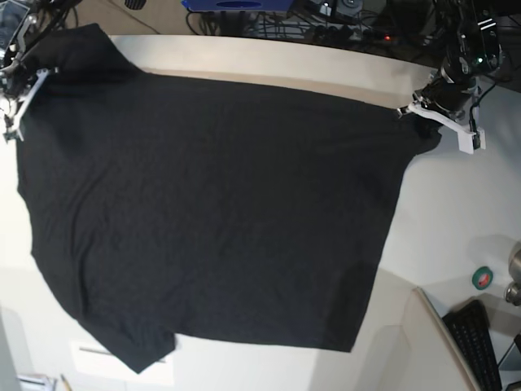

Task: Layout the t-shirt on the table in an organized manner, then fold the t-shirt properly
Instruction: 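Drag the held shirt edges apart with both grippers, then release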

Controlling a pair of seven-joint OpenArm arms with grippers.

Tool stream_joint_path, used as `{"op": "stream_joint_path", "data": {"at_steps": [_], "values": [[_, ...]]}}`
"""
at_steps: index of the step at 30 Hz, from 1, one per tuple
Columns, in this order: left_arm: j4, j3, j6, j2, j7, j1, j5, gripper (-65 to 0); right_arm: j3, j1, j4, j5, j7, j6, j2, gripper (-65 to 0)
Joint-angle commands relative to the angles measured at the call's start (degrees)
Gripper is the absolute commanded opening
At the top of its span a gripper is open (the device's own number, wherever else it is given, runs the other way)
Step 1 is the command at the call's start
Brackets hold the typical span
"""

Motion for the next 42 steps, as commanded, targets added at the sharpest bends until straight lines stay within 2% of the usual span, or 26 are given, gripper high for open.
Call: {"op": "stream_joint_path", "data": {"at_steps": [1, 6, 11, 15, 18, 29, 33, 42], "values": [[2.54, -0.46, 0.05, -0.62, -1.36, 0.75, -0.32, -65.0, 0.28, 0.03, 3.0, -0.84, -0.88, -0.36, 0.38, -65.0], [7.99, -0.46, 0.05, -0.53, -1.27, 2.42, -0.5, -65.0, -0.07, -0.67, 9.42, -0.84, -4.66, -0.36, -0.15, -65.0], [7.9, -0.46, 0.05, -0.53, -0.92, -1.18, -0.32, -65.0, -0.34, 3.11, 8.1, -0.92, -4.84, -0.36, 0.47, -65.0], [5.71, -0.29, 0.05, -0.53, 4.53, -7.42, -0.32, -65.0, -0.51, 9.79, 0.36, -0.92, -4.84, -0.36, 2.49, -65.0], [2.63, 0.15, 0.05, -0.53, 6.64, -11.64, -0.32, -65.0, -2.27, 13.92, -5.88, -1.01, -4.84, -0.36, 4.69, -65.0], [-6.43, 0.15, 0.14, -0.53, 6.73, -19.55, -0.23, -65.0, -10.18, 24.91, -15.73, -1.01, -4.4, -0.36, 7.59, -65.0], [-9.5, 0.07, 0.14, -0.53, 6.55, -21.84, -0.23, -65.0, -10.71, 30.01, -21.79, -1.01, -4.14, -0.36, 8.03, -65.0], [-16.1, 0.15, 0.14, -0.62, 6.55, -28.52, -0.23, -65.0, -10.88, 37.13, -37.18, -1.01, 3.34, -0.36, 9.96, -65.0]]}}
